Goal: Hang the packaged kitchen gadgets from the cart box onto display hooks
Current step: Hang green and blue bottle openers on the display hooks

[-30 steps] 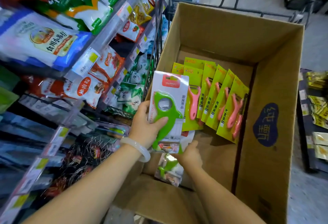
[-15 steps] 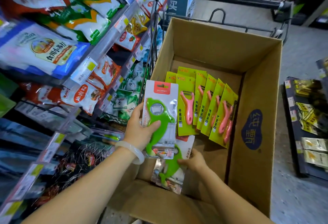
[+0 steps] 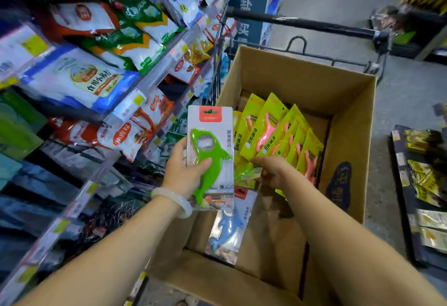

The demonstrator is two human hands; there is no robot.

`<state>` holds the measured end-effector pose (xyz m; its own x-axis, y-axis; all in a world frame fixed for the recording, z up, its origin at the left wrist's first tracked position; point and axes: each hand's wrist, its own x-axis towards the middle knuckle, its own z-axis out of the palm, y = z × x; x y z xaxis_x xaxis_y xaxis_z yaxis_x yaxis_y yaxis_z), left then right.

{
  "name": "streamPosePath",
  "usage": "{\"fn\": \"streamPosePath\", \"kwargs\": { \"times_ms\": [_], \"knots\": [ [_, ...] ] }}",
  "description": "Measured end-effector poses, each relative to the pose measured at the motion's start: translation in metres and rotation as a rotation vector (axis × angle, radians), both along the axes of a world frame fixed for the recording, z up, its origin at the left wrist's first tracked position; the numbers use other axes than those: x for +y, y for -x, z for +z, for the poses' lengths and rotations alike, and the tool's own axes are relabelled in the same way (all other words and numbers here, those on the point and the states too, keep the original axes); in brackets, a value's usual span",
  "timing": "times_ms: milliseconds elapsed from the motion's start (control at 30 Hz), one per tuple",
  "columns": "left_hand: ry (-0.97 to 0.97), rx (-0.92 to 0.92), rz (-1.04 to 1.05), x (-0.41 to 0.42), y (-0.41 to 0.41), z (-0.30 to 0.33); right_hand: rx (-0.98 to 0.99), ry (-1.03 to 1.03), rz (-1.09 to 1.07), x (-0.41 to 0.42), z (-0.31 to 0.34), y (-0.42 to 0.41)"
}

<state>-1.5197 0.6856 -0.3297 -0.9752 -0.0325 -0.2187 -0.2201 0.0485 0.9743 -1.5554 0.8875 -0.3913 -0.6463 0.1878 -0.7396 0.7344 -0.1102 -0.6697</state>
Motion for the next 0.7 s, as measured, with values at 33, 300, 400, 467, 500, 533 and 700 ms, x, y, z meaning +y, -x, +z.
{"fn": "streamPosePath", "kwargs": {
  "times_ms": [33,300,400,467,500,533,700],
  "knots": [
    [-0.003,0.000,0.009,-0.002,-0.001,0.001,-0.009,-0.011,0.028,0.000,-0.001,-0.003],
    [0.008,0.010,0.085,-0.008,-0.012,0.013,0.074,-0.102,0.210,0.018,0.011,-0.030],
    [0.012,0.028,0.116,-0.011,-0.016,0.020,0.236,-0.073,0.185,0.026,0.037,-0.023],
    [0.016,0.059,0.124,-0.014,-0.019,0.027,0.350,-0.066,0.192,0.025,0.058,-0.017],
    [0.011,0.074,0.133,-0.015,-0.021,0.032,0.403,-0.053,0.189,0.022,0.070,-0.016],
    [0.007,0.088,0.144,-0.018,-0.023,0.038,0.453,-0.032,0.186,0.018,0.081,-0.014],
    [-0.012,0.168,0.225,-0.042,-0.040,0.062,0.621,0.108,0.270,-0.019,0.132,-0.016]
  ]
}}
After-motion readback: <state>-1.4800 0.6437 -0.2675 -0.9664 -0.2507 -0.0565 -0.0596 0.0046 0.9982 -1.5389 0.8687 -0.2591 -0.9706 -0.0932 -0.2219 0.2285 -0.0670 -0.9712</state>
